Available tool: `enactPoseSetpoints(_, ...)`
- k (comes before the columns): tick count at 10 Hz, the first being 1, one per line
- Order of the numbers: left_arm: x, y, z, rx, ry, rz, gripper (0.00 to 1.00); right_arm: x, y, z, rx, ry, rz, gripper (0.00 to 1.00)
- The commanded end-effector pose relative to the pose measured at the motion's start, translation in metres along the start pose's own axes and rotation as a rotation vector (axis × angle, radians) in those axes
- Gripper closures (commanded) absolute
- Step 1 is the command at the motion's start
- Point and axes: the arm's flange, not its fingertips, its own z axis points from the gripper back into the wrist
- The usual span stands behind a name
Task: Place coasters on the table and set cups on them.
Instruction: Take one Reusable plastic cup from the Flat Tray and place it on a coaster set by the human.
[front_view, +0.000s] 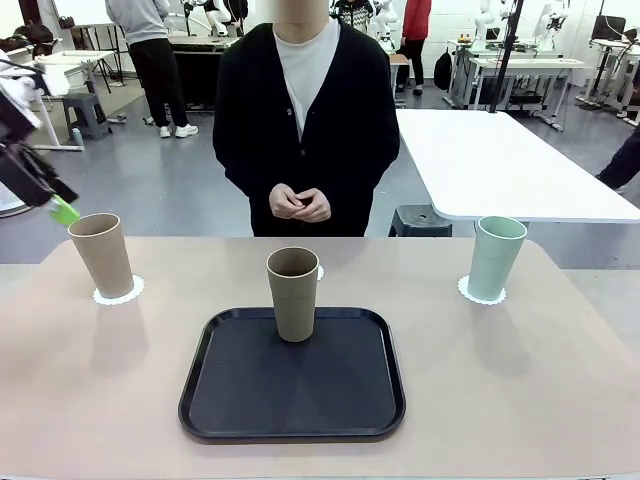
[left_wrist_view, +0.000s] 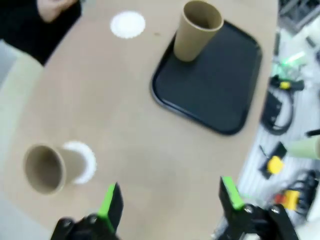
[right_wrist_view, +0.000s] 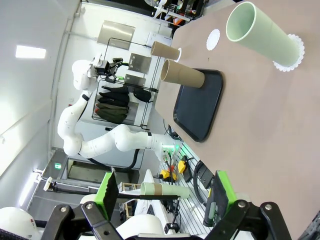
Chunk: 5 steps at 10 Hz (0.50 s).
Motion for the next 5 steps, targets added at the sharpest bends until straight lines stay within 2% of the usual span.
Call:
enactPoseSetpoints(1, 0.004, -0.013, -0.029, 0.063, -0.052, -0.112, 0.0, -0.001, 0.0, 0.001, 0.002, -0.004, -0.005, 0.0)
enactPoseSetpoints(3, 0.013, -0.021, -0.071, 0.093, -0.033, -0.224, 0.0, -0.001, 0.0, 0.001, 0.002, -0.004, -0.005, 0.0)
enactPoseSetpoints(5, 0.01, -0.017, -0.107, 0.139, 0.062, -0.264, 0.0, -0.001, 0.0, 0.001, 0.002, -0.004, -0.005, 0.0)
